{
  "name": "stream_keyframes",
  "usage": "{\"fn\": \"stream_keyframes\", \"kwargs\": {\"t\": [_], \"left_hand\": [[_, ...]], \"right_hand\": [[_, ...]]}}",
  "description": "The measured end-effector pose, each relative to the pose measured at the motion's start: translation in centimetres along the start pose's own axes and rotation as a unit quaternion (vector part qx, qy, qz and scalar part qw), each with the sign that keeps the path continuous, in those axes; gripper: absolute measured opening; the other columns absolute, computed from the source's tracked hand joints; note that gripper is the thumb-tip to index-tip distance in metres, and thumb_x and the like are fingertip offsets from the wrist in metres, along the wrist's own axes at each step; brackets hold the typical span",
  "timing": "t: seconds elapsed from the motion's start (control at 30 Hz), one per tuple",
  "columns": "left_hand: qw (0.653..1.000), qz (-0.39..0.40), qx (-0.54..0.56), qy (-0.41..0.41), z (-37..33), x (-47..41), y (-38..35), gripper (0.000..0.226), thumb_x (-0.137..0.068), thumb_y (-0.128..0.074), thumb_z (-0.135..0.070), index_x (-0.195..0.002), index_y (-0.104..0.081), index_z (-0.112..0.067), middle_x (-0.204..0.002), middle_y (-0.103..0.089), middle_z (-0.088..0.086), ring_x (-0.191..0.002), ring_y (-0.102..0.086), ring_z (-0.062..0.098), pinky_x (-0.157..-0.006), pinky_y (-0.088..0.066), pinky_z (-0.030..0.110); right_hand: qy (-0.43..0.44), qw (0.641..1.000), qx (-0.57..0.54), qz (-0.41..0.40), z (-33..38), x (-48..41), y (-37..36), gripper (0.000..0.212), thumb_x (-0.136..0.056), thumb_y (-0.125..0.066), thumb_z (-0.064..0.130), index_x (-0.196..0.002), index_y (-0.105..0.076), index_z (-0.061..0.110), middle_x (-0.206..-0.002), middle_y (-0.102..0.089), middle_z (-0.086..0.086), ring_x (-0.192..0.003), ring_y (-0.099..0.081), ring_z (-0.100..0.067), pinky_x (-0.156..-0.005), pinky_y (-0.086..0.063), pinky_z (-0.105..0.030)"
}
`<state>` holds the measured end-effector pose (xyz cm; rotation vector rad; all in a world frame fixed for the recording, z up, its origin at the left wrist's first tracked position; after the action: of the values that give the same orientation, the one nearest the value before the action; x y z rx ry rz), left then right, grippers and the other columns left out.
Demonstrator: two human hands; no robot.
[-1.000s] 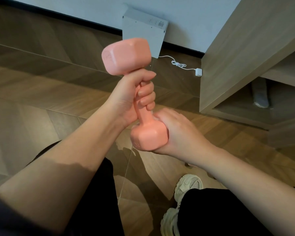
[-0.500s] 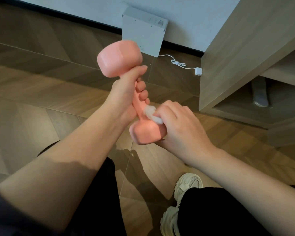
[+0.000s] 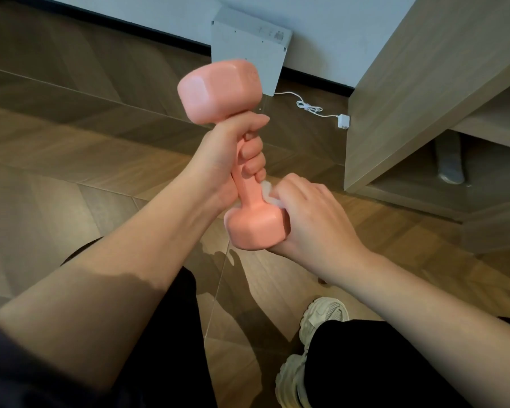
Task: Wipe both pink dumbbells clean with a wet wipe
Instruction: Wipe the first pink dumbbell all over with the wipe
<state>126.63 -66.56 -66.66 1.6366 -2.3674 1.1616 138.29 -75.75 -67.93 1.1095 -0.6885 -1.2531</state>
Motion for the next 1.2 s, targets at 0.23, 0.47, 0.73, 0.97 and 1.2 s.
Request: {"fn": "stream_keyframes", "kwargs": {"t": [0.23,0.47,0.73,0.97,1.2], "left_hand": [[0.999,0.029,0.009,-0.022,0.0,0.1,-0.5,0.033,-0.092,-0.055,-0.017,-0.06,-0.048,-0.018,-0.052,-0.046,-0.002,-0.047,-0.042,0.013,-0.053,-0.041,0.026],[0.995,-0.094,0.017,0.011,0.5,-0.5,0.4,0.029,-0.087,-0.068,-0.026,-0.067,-0.048,-0.019,-0.052,-0.041,-0.003,-0.045,-0.039,0.012,-0.052,-0.037,0.025],[0.999,-0.047,0.01,-0.004,0.4,-0.4,-0.2,0.039,-0.088,-0.057,-0.015,-0.056,-0.037,-0.021,-0.043,-0.028,-0.004,-0.04,-0.026,0.013,-0.048,-0.03,0.024],[0.999,-0.041,0.018,0.001,0.4,-0.6,0.3,0.039,-0.088,-0.057,-0.014,-0.055,-0.037,-0.02,-0.043,-0.03,-0.004,-0.04,-0.028,0.013,-0.047,-0.032,0.024],[0.999,-0.01,0.038,-0.026,0.1,-0.5,0.1,0.033,-0.091,-0.056,-0.016,-0.061,-0.045,-0.018,-0.049,-0.04,-0.002,-0.045,-0.038,0.012,-0.052,-0.04,0.027]], "right_hand": [[-0.024,0.998,-0.048,0.022,-1.0,0.0,0.5,0.047,-0.064,-0.086,0.029,-0.097,-0.055,0.013,-0.094,-0.047,0.007,-0.075,-0.048,-0.015,-0.058,-0.029,-0.026],[0.033,0.991,0.116,-0.055,-0.3,0.2,0.1,0.044,-0.066,-0.083,0.038,-0.092,-0.057,0.013,-0.091,-0.061,-0.001,-0.085,-0.058,-0.018,-0.088,-0.035,-0.036],[0.016,0.994,0.097,-0.036,-0.4,0.1,0.0,0.052,-0.058,-0.086,0.045,-0.088,-0.053,0.017,-0.085,-0.057,0.004,-0.084,-0.058,-0.017,-0.1,-0.037,-0.045],[-0.003,0.996,0.083,0.016,-0.4,-0.3,-0.1,0.05,-0.063,-0.084,0.045,-0.096,-0.054,0.02,-0.092,-0.058,0.007,-0.091,-0.059,-0.016,-0.097,-0.038,-0.04],[-0.003,0.999,0.005,0.051,-1.7,-0.9,0.6,0.05,-0.068,-0.083,0.039,-0.104,-0.059,0.016,-0.1,-0.058,0.002,-0.083,-0.059,-0.021,-0.069,-0.036,-0.029]]}}
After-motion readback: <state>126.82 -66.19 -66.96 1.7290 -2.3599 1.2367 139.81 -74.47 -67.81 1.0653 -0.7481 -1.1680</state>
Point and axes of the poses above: each hand's wrist, its own x-axis away from the middle knuckle, its own y-axis out of the back of the hand, z = x × y, the point moved 2 cm from there along -x, towards the middle knuckle
